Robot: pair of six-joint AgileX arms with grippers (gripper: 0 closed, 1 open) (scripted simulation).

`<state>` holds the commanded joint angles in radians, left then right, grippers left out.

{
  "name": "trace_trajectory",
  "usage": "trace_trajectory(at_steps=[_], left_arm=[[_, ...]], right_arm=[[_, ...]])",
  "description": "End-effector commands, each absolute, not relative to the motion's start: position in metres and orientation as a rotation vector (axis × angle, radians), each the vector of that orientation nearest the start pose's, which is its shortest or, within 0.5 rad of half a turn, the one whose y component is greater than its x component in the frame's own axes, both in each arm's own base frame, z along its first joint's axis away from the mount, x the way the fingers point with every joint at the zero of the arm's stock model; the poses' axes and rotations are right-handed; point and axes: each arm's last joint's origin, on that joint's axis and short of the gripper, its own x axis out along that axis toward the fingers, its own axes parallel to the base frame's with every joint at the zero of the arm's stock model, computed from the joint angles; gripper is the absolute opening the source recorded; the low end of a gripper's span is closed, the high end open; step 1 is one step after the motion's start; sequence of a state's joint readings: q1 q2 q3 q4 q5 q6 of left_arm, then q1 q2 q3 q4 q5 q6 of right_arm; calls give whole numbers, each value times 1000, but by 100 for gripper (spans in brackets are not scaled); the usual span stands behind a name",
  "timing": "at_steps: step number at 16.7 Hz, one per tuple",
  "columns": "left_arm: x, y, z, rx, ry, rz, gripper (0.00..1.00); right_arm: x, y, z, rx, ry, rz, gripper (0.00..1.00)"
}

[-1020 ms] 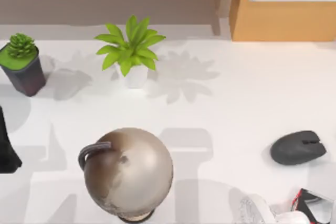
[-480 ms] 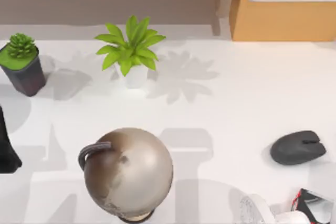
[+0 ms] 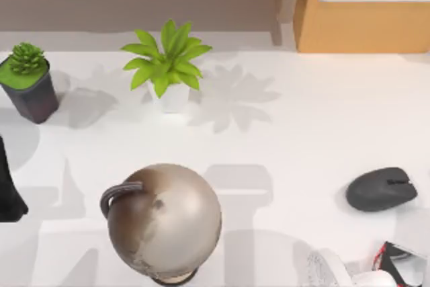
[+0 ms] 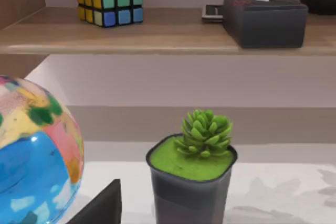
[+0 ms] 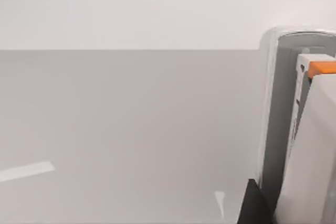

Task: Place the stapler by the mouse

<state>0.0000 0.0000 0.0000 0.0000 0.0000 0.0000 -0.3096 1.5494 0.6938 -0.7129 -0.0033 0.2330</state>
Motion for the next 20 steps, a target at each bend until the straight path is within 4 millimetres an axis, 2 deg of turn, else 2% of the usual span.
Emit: trace_trajectory(at_steps=[3, 8, 14, 17, 20], left_arm=[[106, -1, 160, 0, 0, 0, 100], [106, -1, 160, 0, 0, 0, 100], [106, -1, 160, 0, 0, 0, 100], [106, -1, 160, 0, 0, 0, 100], [106, -1, 160, 0, 0, 0, 100]], right_arm=[[216, -69, 125, 429, 1530, -424, 0], [216, -68, 147, 428, 1529, -422, 0], [218, -68, 149, 426, 1527, -417, 0], [240, -66, 160, 401, 1516, -375, 0], [281, -58, 180, 349, 1490, -303, 0]])
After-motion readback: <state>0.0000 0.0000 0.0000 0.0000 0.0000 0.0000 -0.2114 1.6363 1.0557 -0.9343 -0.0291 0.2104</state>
